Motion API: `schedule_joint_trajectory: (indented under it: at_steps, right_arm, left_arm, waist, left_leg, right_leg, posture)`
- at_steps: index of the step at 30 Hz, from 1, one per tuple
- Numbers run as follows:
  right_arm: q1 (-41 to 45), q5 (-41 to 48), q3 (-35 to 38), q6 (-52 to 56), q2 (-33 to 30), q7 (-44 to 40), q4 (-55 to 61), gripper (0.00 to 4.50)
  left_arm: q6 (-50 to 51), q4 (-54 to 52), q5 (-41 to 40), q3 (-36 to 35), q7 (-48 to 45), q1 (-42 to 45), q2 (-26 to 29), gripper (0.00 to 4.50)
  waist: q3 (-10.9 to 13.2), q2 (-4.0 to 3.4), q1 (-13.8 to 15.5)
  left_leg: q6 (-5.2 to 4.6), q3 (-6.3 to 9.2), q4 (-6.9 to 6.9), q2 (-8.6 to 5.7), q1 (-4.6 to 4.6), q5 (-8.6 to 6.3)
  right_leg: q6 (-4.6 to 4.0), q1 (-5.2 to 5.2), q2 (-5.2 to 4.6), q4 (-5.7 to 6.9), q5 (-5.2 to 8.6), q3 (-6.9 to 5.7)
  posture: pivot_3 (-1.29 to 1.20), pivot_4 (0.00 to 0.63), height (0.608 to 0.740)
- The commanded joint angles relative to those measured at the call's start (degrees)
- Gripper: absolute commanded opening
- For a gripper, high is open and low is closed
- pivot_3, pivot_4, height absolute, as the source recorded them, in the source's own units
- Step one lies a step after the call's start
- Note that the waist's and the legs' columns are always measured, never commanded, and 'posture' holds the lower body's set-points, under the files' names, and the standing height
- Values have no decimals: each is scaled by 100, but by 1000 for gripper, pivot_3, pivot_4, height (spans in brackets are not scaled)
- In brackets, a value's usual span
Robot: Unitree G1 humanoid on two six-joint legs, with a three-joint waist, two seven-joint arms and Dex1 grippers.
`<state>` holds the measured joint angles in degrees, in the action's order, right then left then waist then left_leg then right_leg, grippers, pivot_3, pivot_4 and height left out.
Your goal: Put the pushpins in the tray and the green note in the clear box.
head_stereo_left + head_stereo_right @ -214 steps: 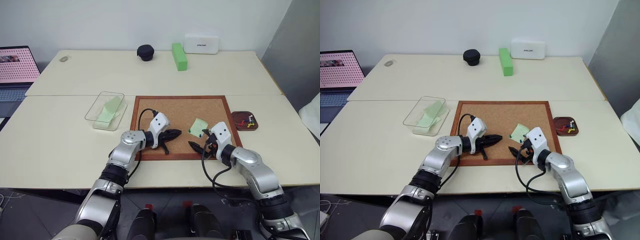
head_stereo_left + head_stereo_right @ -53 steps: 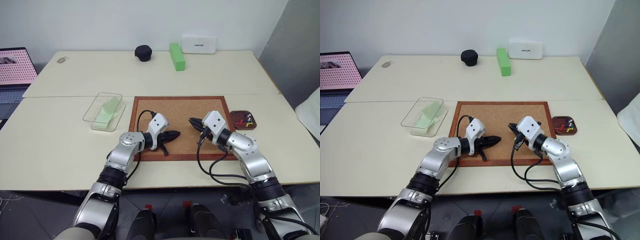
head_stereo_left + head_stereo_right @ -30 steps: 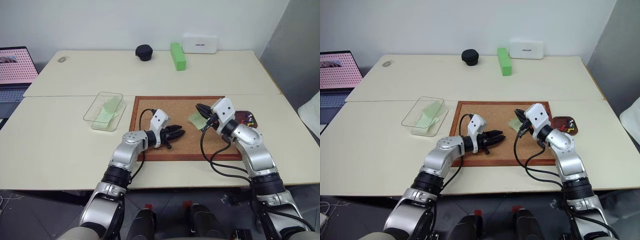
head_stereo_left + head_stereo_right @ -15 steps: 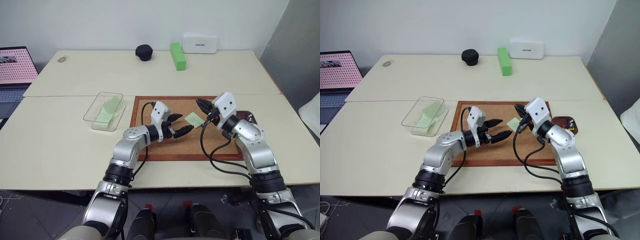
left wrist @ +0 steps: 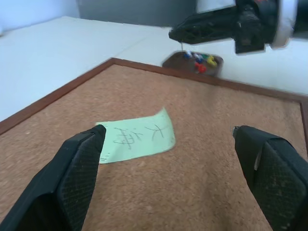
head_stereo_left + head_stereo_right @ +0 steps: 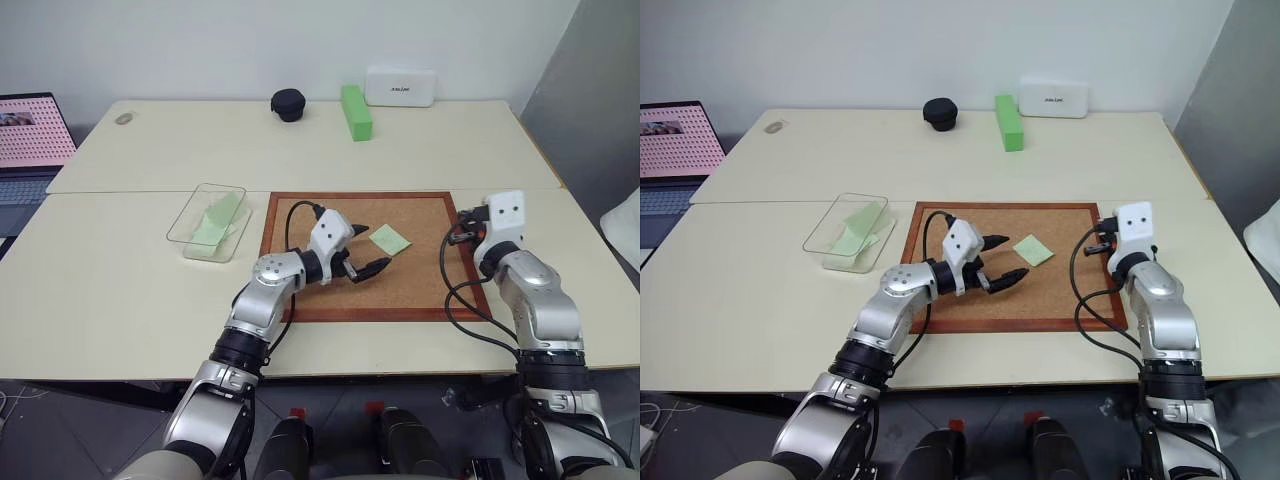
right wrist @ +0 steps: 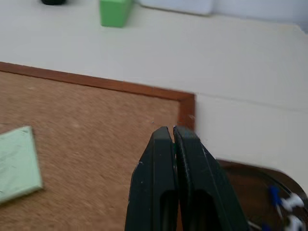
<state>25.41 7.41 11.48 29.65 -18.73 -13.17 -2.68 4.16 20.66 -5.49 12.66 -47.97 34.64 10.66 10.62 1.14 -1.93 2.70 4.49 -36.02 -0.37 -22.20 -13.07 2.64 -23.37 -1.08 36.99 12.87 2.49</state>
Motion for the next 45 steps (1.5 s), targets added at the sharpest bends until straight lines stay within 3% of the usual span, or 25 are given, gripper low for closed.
schedule_joint_trajectory:
  at_steps: [1, 10, 21, 31, 38, 45]
  right_arm:
    - [-38, 91, 331, 270, -41, 308, 172, 0]
    - [-6, 291, 540, 556, -6, 473, 89, 0]
    - [249, 252, 509, 102, -152, 481, -470, 2149]
    - [300, 214, 508, -66, -258, 528, -628, 4422]
    - [247, 114, 371, -327, -360, 447, -507, 4470]
    - [-588, 430, -468, -990, -635, -1199, 715, 4470]
  left_arm:
    - [-465, -184, 79, 185, -210, 112, 0, 4479]
    - [-718, -220, -75, 155, -541, 218, -78, 4479]
    - [-673, -254, -36, 166, -512, 111, -10, 4500]
    - [-630, -232, -45, 161, -458, 117, 15, 4500]
    - [-546, -152, -73, 81, -345, 180, -25, 4500]
    - [-278, 160, 137, -16, 86, 350, 106, 4500]
  waist:
    - [0, 0, 2]
    - [0, 0, 2]
    - [0, 0, -10]
    - [0, 0, -5]
    - [0, 0, -5]
    - [0, 0, -26]
  left_leg:
    - [0, 0, 0, -1, -2, 0]
    - [0, 0, -1, 0, -10, 0]
    - [-1, 0, -1, 0, -11, 0]
    - [-1, 0, -1, 0, -14, 0]
    - [-1, 0, -1, -1, -14, 0]
    - [-1, 2, 0, 1, -14, 0]
  right_leg:
    - [0, 0, 0, -1, 0, 1]
    - [1, -5, 0, -1, 0, 0]
    - [1, -7, 1, 0, 0, 0]
    - [1, -8, 1, -1, 0, 0]
    - [1, -8, 1, -1, 0, 0]
    - [2, -9, 4, -2, 0, -2]
  posture:
    - [0, 150, 740]
    - [0, 150, 740]
    - [0, 150, 740]
    - [0, 150, 740]
    - [0, 150, 740]
    - [0, 150, 740]
